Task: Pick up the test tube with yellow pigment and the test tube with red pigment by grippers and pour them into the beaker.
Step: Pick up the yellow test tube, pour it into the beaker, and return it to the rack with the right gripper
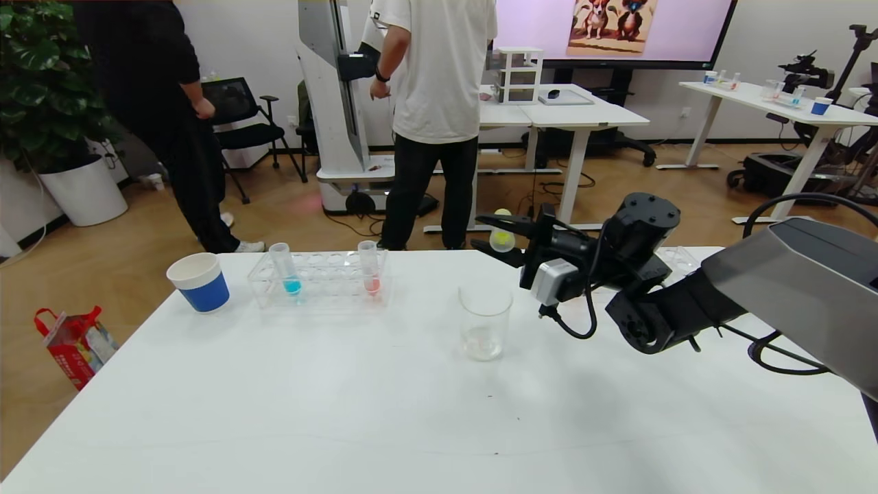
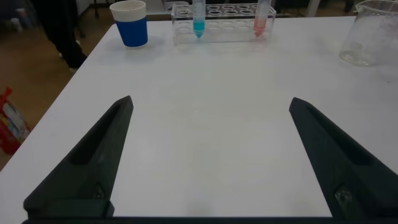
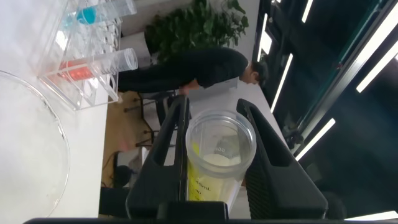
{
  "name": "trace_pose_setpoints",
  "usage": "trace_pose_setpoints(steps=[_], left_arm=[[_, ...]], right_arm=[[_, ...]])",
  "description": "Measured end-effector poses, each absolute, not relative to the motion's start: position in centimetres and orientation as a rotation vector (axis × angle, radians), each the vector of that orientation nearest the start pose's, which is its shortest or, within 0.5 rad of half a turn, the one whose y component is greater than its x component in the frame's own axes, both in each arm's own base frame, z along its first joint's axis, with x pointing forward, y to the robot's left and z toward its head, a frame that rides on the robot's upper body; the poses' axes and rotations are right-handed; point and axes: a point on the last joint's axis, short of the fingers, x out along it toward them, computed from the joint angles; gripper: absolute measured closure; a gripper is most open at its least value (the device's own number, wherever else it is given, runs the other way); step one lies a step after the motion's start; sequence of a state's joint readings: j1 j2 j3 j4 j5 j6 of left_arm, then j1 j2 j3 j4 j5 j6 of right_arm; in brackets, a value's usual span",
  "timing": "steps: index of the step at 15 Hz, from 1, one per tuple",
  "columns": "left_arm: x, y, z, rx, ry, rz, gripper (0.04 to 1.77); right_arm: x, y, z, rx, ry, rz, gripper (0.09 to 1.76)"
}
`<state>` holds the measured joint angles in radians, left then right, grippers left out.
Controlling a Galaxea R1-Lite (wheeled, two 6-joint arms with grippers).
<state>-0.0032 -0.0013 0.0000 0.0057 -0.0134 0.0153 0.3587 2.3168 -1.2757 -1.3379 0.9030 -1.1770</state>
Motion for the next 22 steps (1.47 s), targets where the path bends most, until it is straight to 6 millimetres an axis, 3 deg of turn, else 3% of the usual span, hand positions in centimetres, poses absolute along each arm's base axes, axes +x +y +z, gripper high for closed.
trace_pose_setpoints(steps=[22], left_arm=[[-2.3, 0.0, 7.5, 0.015, 0.005, -0.017, 0.06]], right_arm=[[42.8, 16.9, 11.4, -1.367, -1.144, 0.768, 1.33]])
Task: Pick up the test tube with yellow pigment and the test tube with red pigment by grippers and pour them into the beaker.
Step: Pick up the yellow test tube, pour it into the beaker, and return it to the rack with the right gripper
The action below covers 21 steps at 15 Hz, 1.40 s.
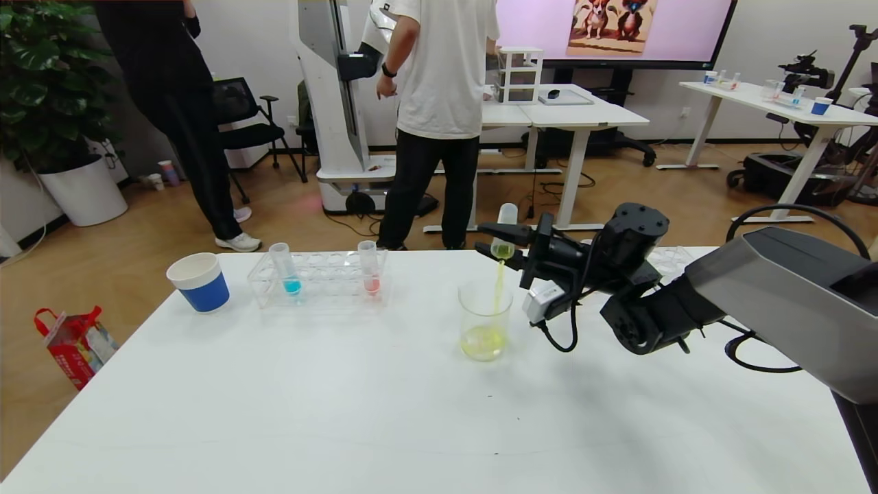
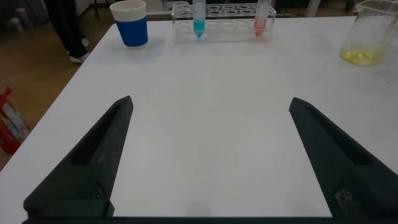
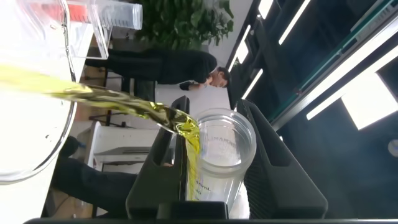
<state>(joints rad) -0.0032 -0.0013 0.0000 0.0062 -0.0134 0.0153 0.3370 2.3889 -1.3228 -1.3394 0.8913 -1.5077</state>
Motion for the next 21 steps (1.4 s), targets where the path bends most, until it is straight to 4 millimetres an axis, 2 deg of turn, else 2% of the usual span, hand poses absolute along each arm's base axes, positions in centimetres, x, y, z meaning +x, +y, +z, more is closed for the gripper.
trace_pose_setpoints(steps=[9, 14, 17, 21], left_arm=[[-2.3, 0.0, 7.5, 0.015, 0.005, -0.017, 0.06], [-2.3, 0.0, 7.5, 0.015, 0.004, -0.017, 0.06], [-2.3, 0.0, 7.5, 0.015, 0.004, -0.017, 0.06], [-2.3, 0.0, 7.5, 0.015, 0.005, -0.017, 0.06]], right_arm=[[42.9, 16.9, 11.5, -1.52, -1.243, 0.68, 1.33], [42.7, 17.0, 11.6, -1.516, -1.246, 0.69, 1.33], [42.2, 17.5, 12.1, -1.356, -1.159, 0.779, 1.33], [41.4, 16.9, 16.5, -1.06, -0.996, 0.782, 1.33]])
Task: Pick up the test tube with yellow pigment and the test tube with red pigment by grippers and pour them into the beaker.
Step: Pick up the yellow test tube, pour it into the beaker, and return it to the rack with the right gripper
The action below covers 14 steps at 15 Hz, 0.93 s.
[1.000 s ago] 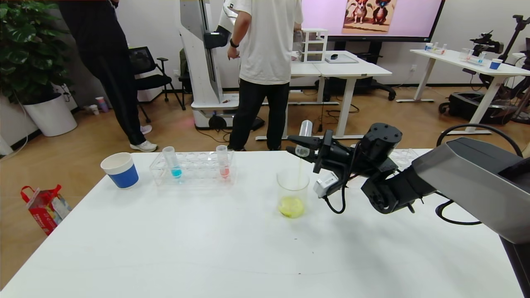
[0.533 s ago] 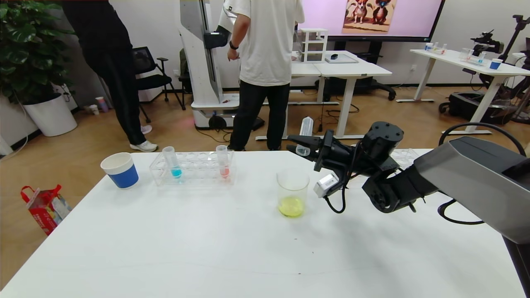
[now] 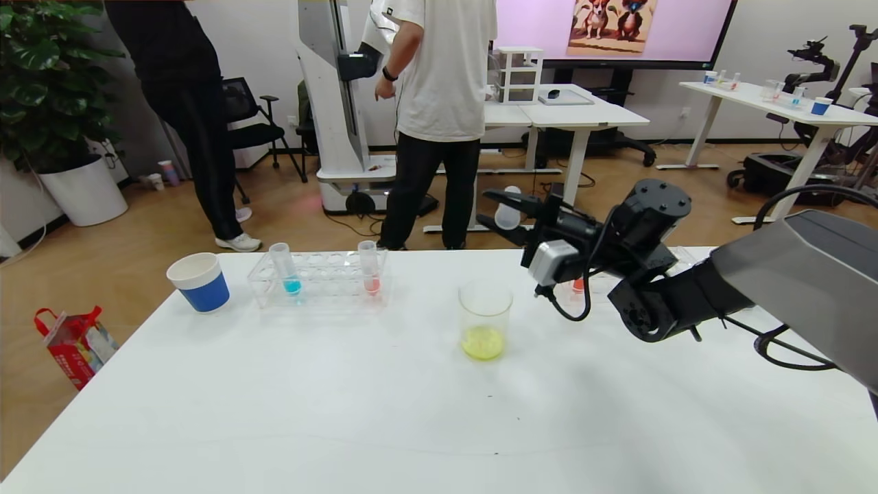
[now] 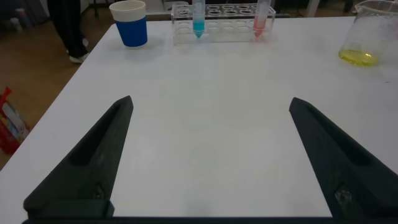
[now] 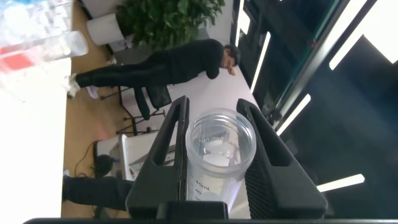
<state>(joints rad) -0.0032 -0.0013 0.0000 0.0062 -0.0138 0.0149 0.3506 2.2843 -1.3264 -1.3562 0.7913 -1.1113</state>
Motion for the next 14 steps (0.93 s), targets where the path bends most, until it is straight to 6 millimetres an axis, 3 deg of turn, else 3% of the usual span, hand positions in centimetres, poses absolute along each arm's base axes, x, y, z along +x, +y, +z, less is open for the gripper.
trace_pose_setpoints(steps=[3, 6, 9, 14], left_arm=[[-2.3, 0.0, 7.5, 0.015, 0.005, -0.017, 0.06], [-2.3, 0.0, 7.5, 0.015, 0.004, -0.017, 0.06], [-2.3, 0.0, 7.5, 0.015, 0.004, -0.017, 0.06], [-2.3, 0.0, 7.5, 0.015, 0.004, -0.017, 0.06]], right_arm=[[40.5, 15.5, 20.1, -0.808, -0.944, 0.702, 1.33], [40.0, 13.9, 21.9, -0.581, -0.845, 0.56, 1.33], [39.6, 12.8, 22.3, -0.36, -0.703, 0.438, 1.33], [39.0, 10.4, 20.9, -0.102, -0.314, 0.284, 1.33]])
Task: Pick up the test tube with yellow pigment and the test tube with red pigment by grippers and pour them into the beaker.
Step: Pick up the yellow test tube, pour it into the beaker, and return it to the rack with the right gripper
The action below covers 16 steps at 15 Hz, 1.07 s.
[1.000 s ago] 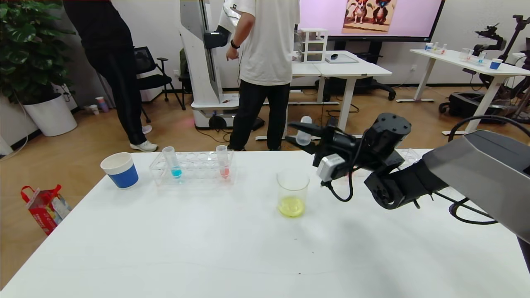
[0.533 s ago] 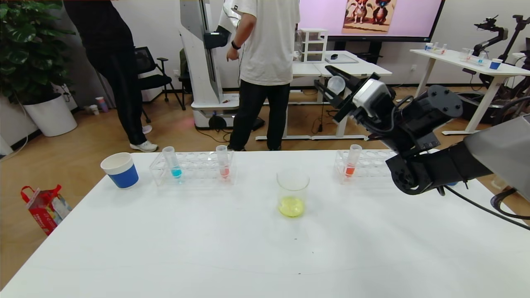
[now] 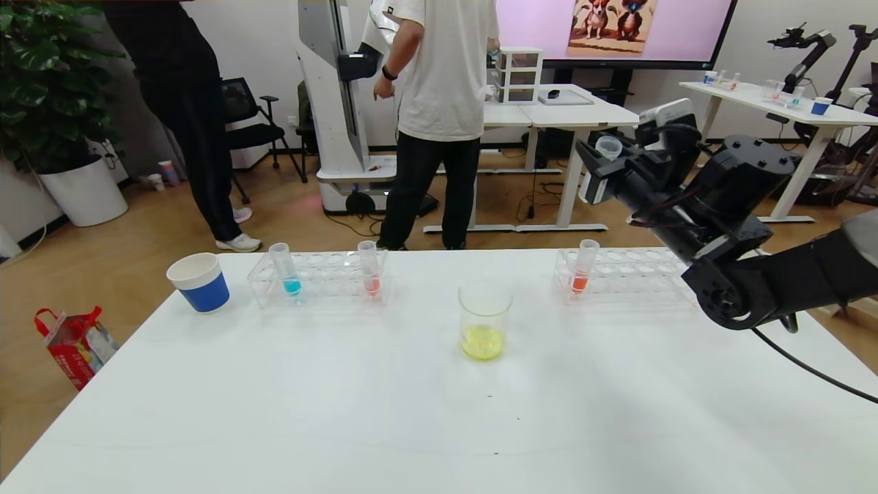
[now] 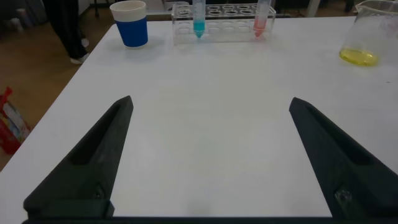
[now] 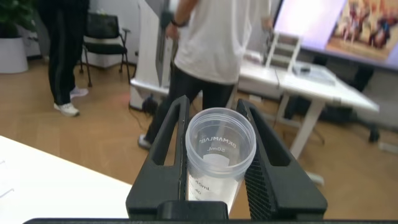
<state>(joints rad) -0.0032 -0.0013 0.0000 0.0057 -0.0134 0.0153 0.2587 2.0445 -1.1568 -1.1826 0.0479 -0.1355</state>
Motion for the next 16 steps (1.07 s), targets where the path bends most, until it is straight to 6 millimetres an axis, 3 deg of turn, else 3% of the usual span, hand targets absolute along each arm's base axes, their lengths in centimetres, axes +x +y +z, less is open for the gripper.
trace_pose_setpoints(steps=[4, 9, 11, 16], left_arm=[[-2.3, 0.0, 7.5, 0.015, 0.004, -0.017, 0.06], [-2.3, 0.0, 7.5, 0.015, 0.005, -0.017, 0.06], [-2.3, 0.0, 7.5, 0.015, 0.005, -0.017, 0.06], [-2.3, 0.0, 7.5, 0.015, 0.005, -0.016, 0.06]], right_arm=[[37.8, 7.1, 21.5, -0.001, -0.072, 0.178, 1.33], [37.4, 0.6, 23.0, -0.026, -0.094, 0.116, 1.33], [37.2, -2.7, 23.0, -0.036, -0.097, 0.11, 1.33], [37.3, -8.9, 22.3, -0.059, -0.081, -0.022, 1.33]])
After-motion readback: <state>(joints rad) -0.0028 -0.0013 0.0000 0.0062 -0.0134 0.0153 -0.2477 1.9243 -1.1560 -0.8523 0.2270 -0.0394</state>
